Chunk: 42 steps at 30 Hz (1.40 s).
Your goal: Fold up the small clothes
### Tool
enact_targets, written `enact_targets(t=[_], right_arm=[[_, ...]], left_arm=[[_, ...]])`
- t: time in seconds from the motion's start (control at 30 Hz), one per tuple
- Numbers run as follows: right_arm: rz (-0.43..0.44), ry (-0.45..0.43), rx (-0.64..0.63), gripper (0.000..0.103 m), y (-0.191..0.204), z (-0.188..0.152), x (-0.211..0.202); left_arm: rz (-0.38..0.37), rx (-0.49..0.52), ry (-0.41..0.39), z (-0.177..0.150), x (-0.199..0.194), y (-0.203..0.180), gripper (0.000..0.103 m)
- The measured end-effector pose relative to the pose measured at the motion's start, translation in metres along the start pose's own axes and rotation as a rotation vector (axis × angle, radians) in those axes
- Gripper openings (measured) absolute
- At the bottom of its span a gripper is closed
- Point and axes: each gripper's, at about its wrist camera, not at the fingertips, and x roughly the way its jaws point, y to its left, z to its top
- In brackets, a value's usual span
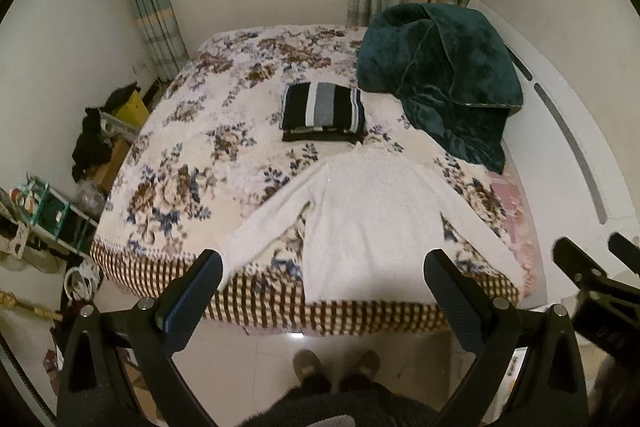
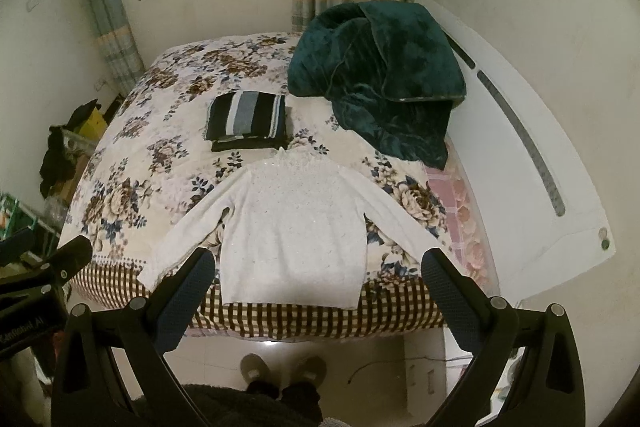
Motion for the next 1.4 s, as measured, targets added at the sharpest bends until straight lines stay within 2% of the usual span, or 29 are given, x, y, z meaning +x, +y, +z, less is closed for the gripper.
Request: enact_targets(t=[0.13, 0.27, 0.43, 0.57, 0.73, 0.83, 0.9, 1.0, 1.17, 1.2, 1.3, 1.33, 1.37, 1.4], right_arm=[[-0.041, 0.038, 0.099, 0.103, -0.011, -0.004, 0.040], [-0.141, 0.084, 0.225, 0.103, -0.046, -0.015, 0.098], [-0.242, 0.176, 0.411, 0.103, -0.128, -0.039, 0.192], [-0.273, 0.272, 0.569, 0.103, -0.217, -0.069, 0.284], [-0.257, 0.368, 0.795, 0.103, -0.330, -0.134, 0.405], [-0.246, 0.440, 0.930, 0.103, -0.381, -0.181, 0.479], [-0.240, 0.475, 1.064, 0.103, -0.410, -0.216, 0.521], [-0.207, 0.467, 1.269, 0.102, -0.443, -0.259, 0.569], [-0.203, 0.365, 1.557, 0.089, -0.489, -0.316, 0.623], [-0.205, 0.332, 1.594, 0.080, -0.496, -0.323, 0.630], [-0.255, 0.227, 1.654, 0.070, -0.512, -0.333, 0.642], [-0.293, 0.193, 1.646, 0.056, -0.516, -0.330, 0.641], [-0.326, 0.179, 1.626, 0.047, -0.518, -0.326, 0.641], [-0.360, 0.165, 1.587, 0.028, -0.520, -0.320, 0.642]], left_arm=[[0.023, 0.038, -0.024, 0.005, 0.041, 0.001, 0.103], [0.034, 0.070, 0.004, 0.011, 0.106, -0.011, 0.103], [0.053, 0.083, 0.098, 0.017, 0.193, -0.040, 0.103], [0.108, 0.091, 0.161, 0.020, 0.262, -0.074, 0.103], [0.161, 0.082, 0.255, 0.019, 0.350, -0.111, 0.103], [0.177, 0.052, 0.368, 0.003, 0.407, -0.127, 0.103], [0.196, 0.044, 0.435, -0.010, 0.443, -0.137, 0.103], [0.237, 0.047, 0.508, -0.031, 0.489, -0.145, 0.103], [0.252, 0.018, 0.574, -0.050, 0.551, -0.153, 0.103], [0.256, 0.017, 0.583, -0.054, 0.562, -0.152, 0.103], [0.257, -0.001, 0.590, -0.057, 0.586, -0.151, 0.103], [0.255, -0.009, 0.591, -0.059, 0.591, -0.148, 0.103], [0.254, -0.017, 0.589, -0.059, 0.597, -0.145, 0.103], [0.253, -0.024, 0.584, -0.061, 0.601, -0.140, 0.103]])
